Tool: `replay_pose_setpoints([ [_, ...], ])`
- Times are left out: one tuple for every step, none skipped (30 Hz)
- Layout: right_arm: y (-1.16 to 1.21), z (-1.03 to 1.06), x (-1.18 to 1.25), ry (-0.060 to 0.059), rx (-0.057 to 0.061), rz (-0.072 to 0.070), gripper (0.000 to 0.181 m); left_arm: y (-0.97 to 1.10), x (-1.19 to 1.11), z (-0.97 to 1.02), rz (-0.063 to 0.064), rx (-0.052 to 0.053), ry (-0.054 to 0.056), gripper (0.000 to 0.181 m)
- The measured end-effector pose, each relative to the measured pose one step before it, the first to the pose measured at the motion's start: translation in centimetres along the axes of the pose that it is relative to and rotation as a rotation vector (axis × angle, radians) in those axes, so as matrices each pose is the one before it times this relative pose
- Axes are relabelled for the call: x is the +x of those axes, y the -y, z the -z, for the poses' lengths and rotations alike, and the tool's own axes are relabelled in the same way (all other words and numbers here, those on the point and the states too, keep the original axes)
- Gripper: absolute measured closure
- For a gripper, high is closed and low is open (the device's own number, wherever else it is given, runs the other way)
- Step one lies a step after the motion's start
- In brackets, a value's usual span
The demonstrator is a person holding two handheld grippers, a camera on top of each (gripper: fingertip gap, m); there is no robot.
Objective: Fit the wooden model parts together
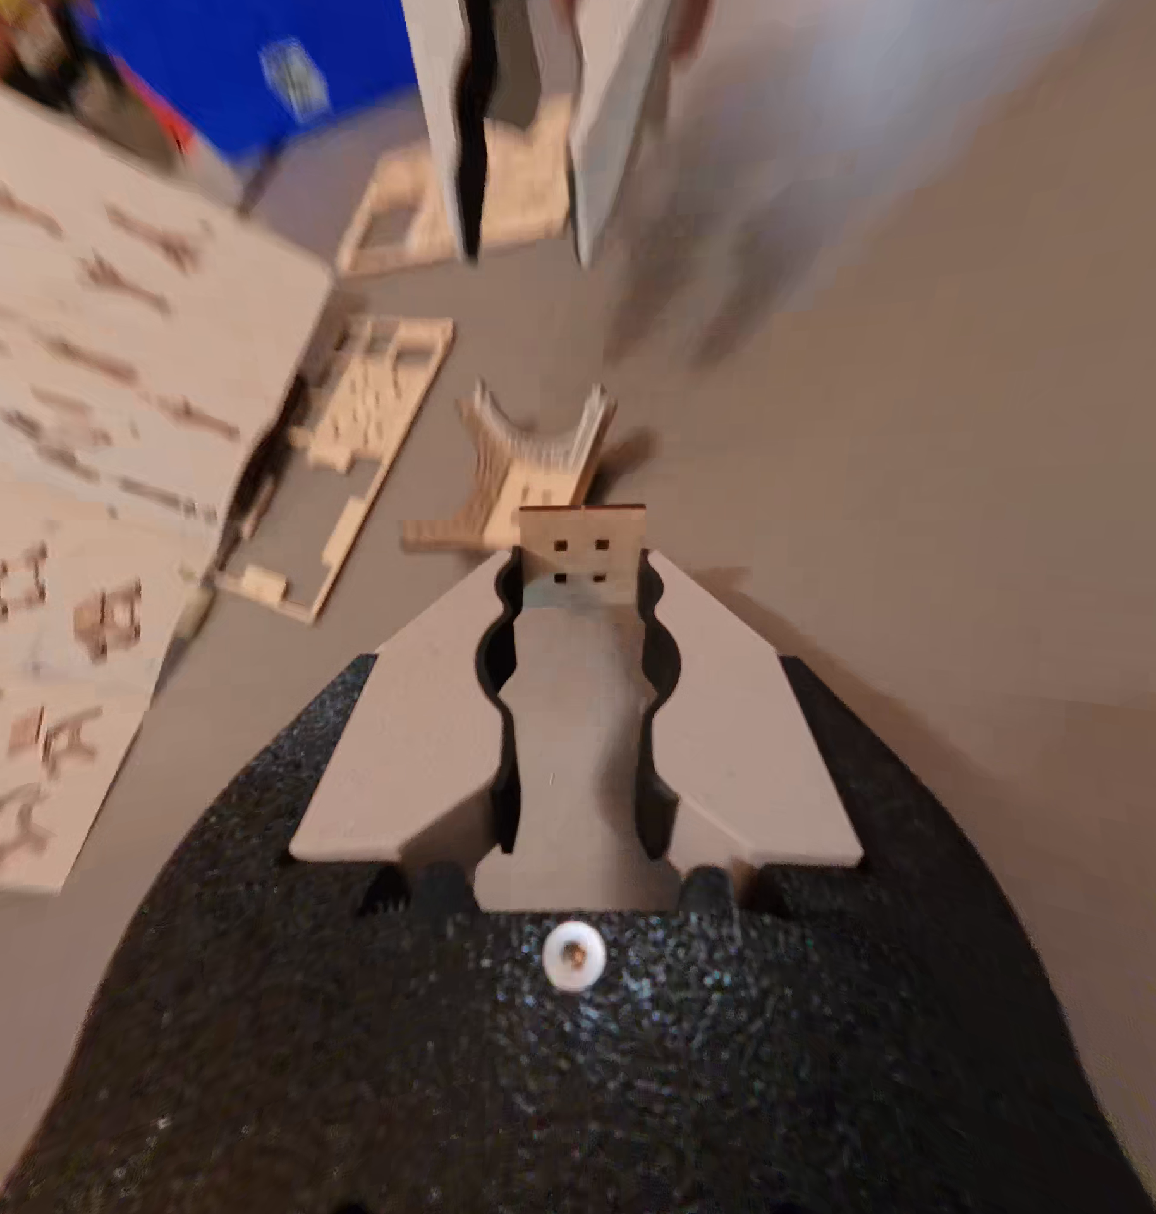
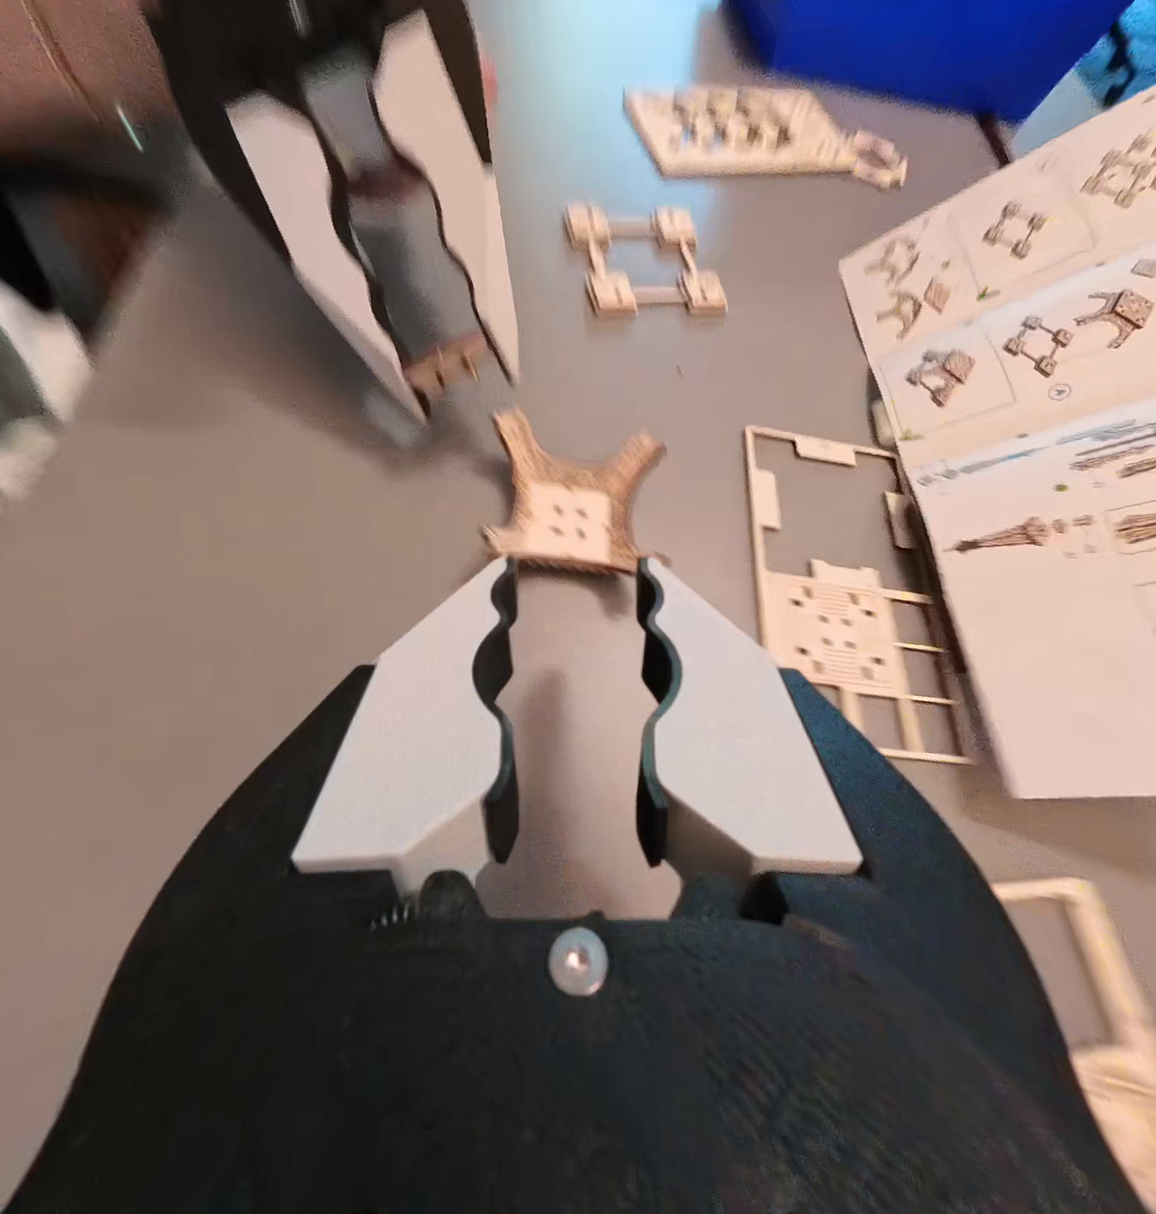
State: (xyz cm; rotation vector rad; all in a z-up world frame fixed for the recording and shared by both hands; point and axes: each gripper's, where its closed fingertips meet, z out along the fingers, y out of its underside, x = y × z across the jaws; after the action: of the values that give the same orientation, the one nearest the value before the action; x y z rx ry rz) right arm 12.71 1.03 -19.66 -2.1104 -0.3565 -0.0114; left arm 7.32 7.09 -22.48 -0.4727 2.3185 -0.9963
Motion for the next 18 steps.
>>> replay_pose_setpoints([
  [0.997,0.458,-1.143,0.0224,0.0896,-0.0742,0.141,1.898,0.39,0.04,0.0026,0.1134,-0.0105,0.149],
  [0.925,0.347,-1.024,0.0173,0.093,-0.0808,0.137,2.044,0.474,-0.011,0.0113,0.1285,-0.0195,0.149],
  [0.865,0.236,-0.881,0.0176,0.0954,-0.0931,0.136,2.094,0.552,-0.078,0.0239,0.1358,-0.0282,0.149],
  [0.714,0.169,-1.003,0.0376,0.0884,-0.1014,0.135,1.998,0.319,-0.099,0.036,0.1341,-0.0157,0.149],
  [0.751,0.11,-0.98,0.0492,0.0939,-0.1094,0.137,1.811,0.198,-0.092,0.0392,0.1272,-0.0093,0.149],
  [0.72,0.098,-0.734,0.0472,0.0983,-0.1128,0.141,1.541,0.251,-0.095,0.0356,0.1145,-0.0148,0.149],
  [0.567,0.112,-0.835,0.0646,0.0882,-0.1028,0.142,1.161,0.2,-0.086,0.0309,0.0908,-0.0145,0.149],
  [0.313,0.117,-0.897,0.0718,0.0657,-0.0854,0.147,0.864,0.079,-0.06,0.0231,0.0707,-0.0068,0.149],
  [0.138,0.033,-0.492,0.0464,0.0492,-0.0646,0.157,0.655,0.196,-0.03,0.0207,0.0598,-0.0168,0.149],
  [0.02,-0.109,-0.158,0.0236,0.0404,-0.0463,0.16,0.426,0.261,-0.037,0.0302,0.045,-0.0217,0.149],
  [-0.075,-0.265,-0.25,0.0277,0.0325,-0.0382,0.155,0.215,0.172,-0.047,0.0278,0.0326,-0.0133,0.149],
  [-0.1,-0.369,-0.266,0.0292,0.0234,-0.0464,0.157,0.127,0.266,-0.057,0.0169,0.0266,-0.0159,0.149],
  [0.041,-0.415,-0.538,0.0445,0.0255,-0.0423,0.157,0.082,0.409,-0.045,0.0107,0.0193,-0.0221,0.149],
  [0.073,-0.416,-0.717,0.0531,0.0246,-0.0345,0.161,0.034,0.371,-0.062,0.0066,0.0103,-0.0178,0.149],
  [-0.164,-0.435,-0.407,0.0321,0.0048,-0.0258,0.169,-0.02,0.17,-0.047,-0.0035,0.0012,-0.0026,0.149],
  [-0.471,-0.431,-0.079,0.0099,-0.0174,-0.011,0.17,0.038,0.164,-0.028,-0.0112,-0.0002,-0.0006,0.149],
  [-0.735,-0.382,0.124,-0.0035,-0.0329,-0.0036,0.167,0.06,0.105,-0.038,-0.0068,-0.0016,0.001,0.149],
  [-0.807,-0.311,0.149,-0.0059,-0.039,-0.0061,0.164,0.061,0.008,-0.052,-0.0062,-0.0044,0.0067,0.149],
])
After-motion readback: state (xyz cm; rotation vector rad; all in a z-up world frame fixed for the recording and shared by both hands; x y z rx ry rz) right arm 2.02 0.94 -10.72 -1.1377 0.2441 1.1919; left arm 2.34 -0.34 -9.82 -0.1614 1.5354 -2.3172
